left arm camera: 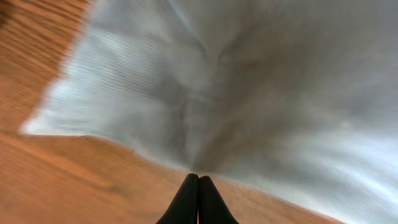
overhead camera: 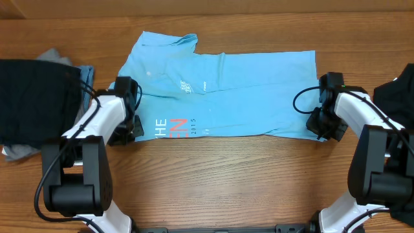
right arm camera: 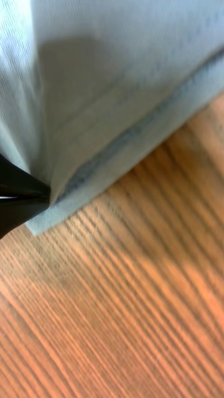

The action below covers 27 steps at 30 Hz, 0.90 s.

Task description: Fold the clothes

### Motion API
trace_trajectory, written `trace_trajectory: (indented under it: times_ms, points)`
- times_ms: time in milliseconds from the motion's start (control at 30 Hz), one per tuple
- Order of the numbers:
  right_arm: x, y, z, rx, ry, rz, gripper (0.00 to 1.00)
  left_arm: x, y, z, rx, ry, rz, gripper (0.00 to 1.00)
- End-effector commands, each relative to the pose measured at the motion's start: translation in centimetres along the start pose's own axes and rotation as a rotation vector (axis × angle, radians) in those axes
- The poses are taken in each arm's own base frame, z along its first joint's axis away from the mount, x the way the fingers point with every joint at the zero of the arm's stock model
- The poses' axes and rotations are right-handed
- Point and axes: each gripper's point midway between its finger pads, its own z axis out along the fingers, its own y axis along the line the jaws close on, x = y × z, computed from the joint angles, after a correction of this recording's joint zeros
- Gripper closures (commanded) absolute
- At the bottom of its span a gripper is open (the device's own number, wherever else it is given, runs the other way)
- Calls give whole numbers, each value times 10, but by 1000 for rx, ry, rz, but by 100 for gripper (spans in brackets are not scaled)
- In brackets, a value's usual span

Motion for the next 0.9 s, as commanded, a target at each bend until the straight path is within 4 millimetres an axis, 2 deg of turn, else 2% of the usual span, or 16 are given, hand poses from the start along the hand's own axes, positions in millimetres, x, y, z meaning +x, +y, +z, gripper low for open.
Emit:
trace_trajectory:
  times_ms: [0,33,67,133,200,267,333,433,600,700,867]
  points:
    - [-18,-5,-25,-25,-41,49,96,-31,3,-60,84,-127,-67,96]
    - [-24,-4,-37,-41,-58,54,96,-35,4,-72,95,-153,-75,96]
    - [-32,0,-57,-86,-86,60,96,-41,5,-88,121,-188,-84,96]
    - [-40,15,-83,-193,-116,1,96,-45,1,-104,174,-224,-92,96]
    - [-42,30,-100,-294,-130,-84,96,-45,-1,-109,201,-234,-94,96]
    - [-39,41,-108,-365,-131,-155,96,-41,-3,-104,205,-216,-88,96]
    - [-36,42,-104,-366,-119,-174,96,-35,-9,-94,220,-178,-76,96]
    - [-34,45,-93,-365,-107,-176,96,-26,-20,-66,227,-115,-60,96]
    - [-18,64,-72,-465,-58,-221,96,-20,-28,-24,195,-63,-30,96]
    - [-11,67,-56,-469,-40,-222,96,-22,-32,-9,186,-42,-25,96]
    - [5,66,-28,-456,-5,-223,96,-24,-37,3,181,-27,-21,96]
